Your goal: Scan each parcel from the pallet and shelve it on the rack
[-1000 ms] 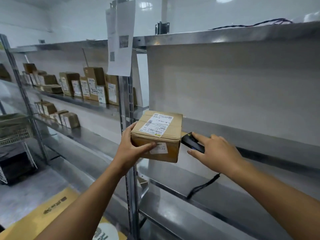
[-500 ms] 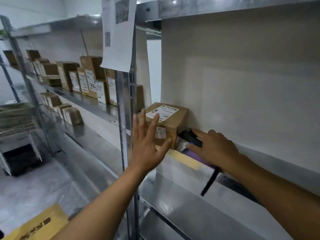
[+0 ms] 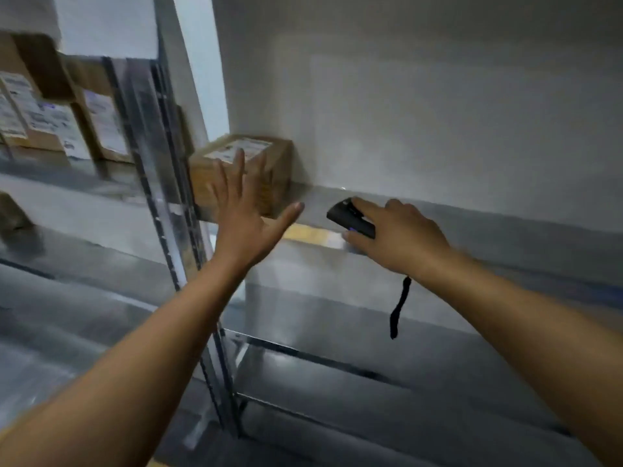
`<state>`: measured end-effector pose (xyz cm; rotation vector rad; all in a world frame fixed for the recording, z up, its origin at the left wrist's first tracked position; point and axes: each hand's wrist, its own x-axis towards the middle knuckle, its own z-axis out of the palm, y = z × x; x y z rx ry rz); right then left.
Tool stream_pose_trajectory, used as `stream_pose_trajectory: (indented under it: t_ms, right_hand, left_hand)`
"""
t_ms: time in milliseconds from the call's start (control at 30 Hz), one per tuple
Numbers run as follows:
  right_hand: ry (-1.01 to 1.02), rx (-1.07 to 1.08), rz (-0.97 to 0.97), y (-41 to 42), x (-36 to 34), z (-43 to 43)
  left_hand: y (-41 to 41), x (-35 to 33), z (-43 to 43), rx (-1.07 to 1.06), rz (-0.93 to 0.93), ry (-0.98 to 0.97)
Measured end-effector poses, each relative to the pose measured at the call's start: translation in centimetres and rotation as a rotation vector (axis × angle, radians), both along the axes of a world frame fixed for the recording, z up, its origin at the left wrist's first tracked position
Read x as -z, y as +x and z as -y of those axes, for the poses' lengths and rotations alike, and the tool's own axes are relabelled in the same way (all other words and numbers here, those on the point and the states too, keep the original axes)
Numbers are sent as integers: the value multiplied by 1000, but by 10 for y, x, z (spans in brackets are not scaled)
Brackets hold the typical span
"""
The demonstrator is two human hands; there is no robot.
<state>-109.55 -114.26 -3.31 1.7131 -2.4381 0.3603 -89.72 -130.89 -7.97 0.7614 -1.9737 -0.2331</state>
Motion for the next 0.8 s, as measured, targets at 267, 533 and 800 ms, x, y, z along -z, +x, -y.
stream_pose_trajectory:
  t_ms: [267, 533, 800]
  right_hand:
    - [-43, 362, 43, -29, 49, -248]
    - [-12, 947, 304, 11, 150, -610]
    - [-122, 1521, 427, 121, 199, -946]
  left_hand:
    - [-93, 49, -197, 605, 146, 77]
    - [-180, 128, -524, 1223, 389, 164]
    - [-214, 176, -875, 1746, 575, 209]
